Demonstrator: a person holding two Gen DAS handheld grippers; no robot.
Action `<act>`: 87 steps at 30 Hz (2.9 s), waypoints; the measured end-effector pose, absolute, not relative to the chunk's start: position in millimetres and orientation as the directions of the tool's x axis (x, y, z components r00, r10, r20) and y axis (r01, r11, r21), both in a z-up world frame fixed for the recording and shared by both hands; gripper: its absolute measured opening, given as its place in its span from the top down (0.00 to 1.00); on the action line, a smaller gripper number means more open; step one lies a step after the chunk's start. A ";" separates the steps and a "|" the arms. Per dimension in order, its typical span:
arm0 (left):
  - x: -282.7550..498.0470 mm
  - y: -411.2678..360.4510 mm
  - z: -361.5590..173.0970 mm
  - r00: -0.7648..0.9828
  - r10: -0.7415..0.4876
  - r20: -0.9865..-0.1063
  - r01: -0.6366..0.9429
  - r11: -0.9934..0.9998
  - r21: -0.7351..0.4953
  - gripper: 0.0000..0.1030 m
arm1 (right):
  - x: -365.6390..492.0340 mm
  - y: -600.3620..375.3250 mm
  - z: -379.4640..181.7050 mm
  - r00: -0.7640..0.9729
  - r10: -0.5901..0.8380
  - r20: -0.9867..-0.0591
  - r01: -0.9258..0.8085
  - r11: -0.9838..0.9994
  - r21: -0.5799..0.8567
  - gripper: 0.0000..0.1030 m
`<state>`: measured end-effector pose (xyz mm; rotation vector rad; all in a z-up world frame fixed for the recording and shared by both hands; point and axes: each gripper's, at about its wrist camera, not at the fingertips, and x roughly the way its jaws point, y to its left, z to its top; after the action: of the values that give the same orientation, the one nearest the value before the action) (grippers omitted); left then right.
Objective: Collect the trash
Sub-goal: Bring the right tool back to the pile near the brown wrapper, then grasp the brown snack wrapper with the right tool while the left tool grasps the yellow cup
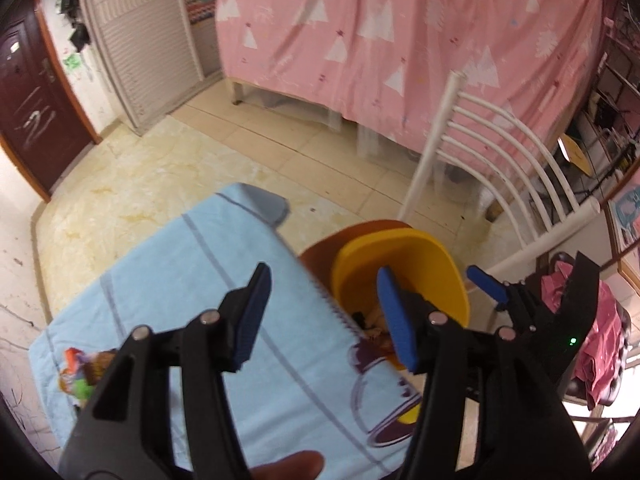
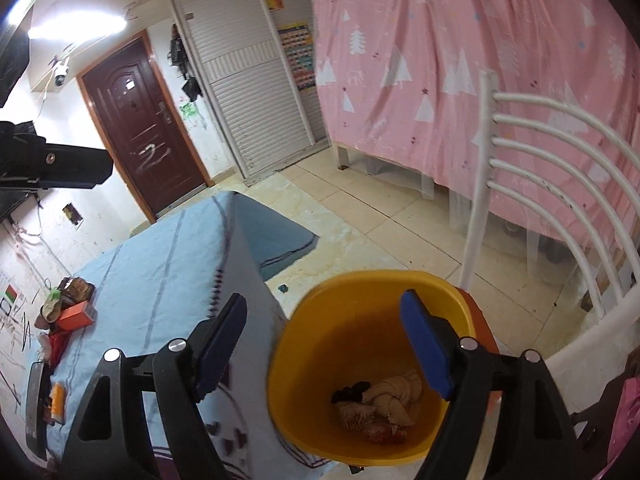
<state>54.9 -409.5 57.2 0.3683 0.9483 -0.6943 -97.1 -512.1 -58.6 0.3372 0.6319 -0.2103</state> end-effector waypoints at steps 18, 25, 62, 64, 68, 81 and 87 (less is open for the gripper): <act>104.2 -231.3 88.4 0.530 -0.278 -0.801 0.472 0.882 0.007 0.48 | -28.4 -380.2 -20.0 0.791 0.086 -0.606 0.013 0.988 0.157 0.29; 119.1 -165.8 85.3 0.546 -0.249 -0.800 0.398 0.917 -0.014 0.48 | -8.1 -327.0 -16.5 0.771 0.142 -0.621 -0.077 0.989 0.130 0.29; 189.9 -41.1 -44.4 0.344 -0.272 -0.899 0.248 0.950 -0.192 0.47 | 100.3 -197.3 -35.4 0.639 0.238 -0.731 -0.270 0.960 0.077 0.29; 191.0 -42.6 -47.8 0.339 -0.279 -0.899 0.254 0.947 -0.198 0.47 | 105.0 -195.0 -38.4 0.629 0.236 -0.741 -0.275 0.959 0.072 0.29; 194.4 -46.4 -48.9 0.330 -0.299 -0.896 0.266 0.940 -0.216 0.47 | 112.9 -193.9 -44.8 0.609 0.245 -0.754 -0.275 0.957 0.090 0.30; 187.4 -54.5 -47.8 0.323 -0.345 -0.881 0.304 0.920 -0.248 0.79 | 124.4 -210.7 -54.9 0.561 0.305 -0.769 -0.257 0.948 0.188 0.62; 173.0 -47.7 -49.0 0.322 -0.350 -0.880 0.310 0.917 -0.251 0.83 | 122.3 -206.1 -56.6 0.577 0.264 -0.773 -0.253 0.957 0.139 0.70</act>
<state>173.0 -47.7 -49.0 -0.0388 1.1649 -0.4329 122.3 -206.1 -56.6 0.0134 0.9070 0.3029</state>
